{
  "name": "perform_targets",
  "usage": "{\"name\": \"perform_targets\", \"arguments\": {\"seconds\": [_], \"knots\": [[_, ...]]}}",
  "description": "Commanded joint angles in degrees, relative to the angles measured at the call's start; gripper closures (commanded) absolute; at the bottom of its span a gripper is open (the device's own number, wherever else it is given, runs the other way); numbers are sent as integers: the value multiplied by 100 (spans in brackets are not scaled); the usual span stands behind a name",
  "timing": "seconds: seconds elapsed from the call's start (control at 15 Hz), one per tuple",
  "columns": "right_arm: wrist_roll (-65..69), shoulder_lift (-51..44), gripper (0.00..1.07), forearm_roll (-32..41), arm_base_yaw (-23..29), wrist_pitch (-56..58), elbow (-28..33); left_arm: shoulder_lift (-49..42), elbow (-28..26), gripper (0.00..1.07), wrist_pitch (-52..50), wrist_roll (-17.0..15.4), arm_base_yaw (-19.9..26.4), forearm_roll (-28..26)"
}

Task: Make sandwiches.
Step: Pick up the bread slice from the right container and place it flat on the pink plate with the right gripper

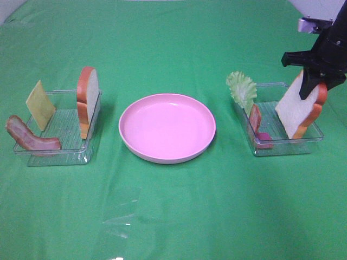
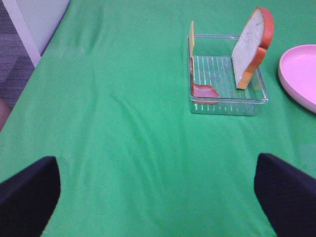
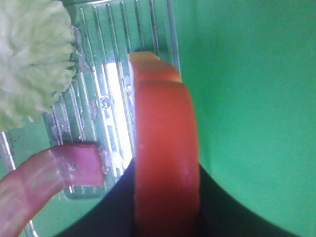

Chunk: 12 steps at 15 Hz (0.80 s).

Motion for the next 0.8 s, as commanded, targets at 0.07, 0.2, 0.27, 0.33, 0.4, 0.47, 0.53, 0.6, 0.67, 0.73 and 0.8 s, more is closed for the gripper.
{"name": "perform_targets", "arguments": {"seconds": [0.07, 0.2, 0.27, 0.33, 0.4, 0.47, 0.53, 0.6, 0.67, 0.73, 0.8], "knots": [[-46, -332, 106, 183, -17, 143, -11, -17, 11, 7, -17, 17, 29, 0], [-57, -699, 106, 315, -17, 183, -29, -17, 11, 7, -17, 17, 29, 0], [-69, -802, 106, 315, -17, 201, -57, -17, 11, 7, -17, 17, 29, 0], [-69, -997, 106, 315, -17, 218, -120, -17, 11, 7, -17, 17, 29, 0], [-69, -1197, 106, 315, -17, 229, -212, -17, 11, 7, -17, 17, 29, 0], [-69, -1352, 106, 338, -17, 252, -298, -17, 11, 7, -17, 17, 29, 0], [-69, -1616, 106, 516, -17, 252, -350, -17, 11, 7, -17, 17, 29, 0], [-69, -1662, 106, 590, -6, 252, -350, -17, 11, 7, -17, 17, 29, 0], [-69, -1719, 106, 699, 109, 252, -350, -17, 11, 7, -17, 17, 29, 0], [-57, -1725, 106, 728, 298, 246, -350, -17, 11, 7, -17, 17, 29, 0], [-34, -1719, 106, 739, 579, 229, -350, -17, 11, 7, -17, 17, 29, 0]]}}
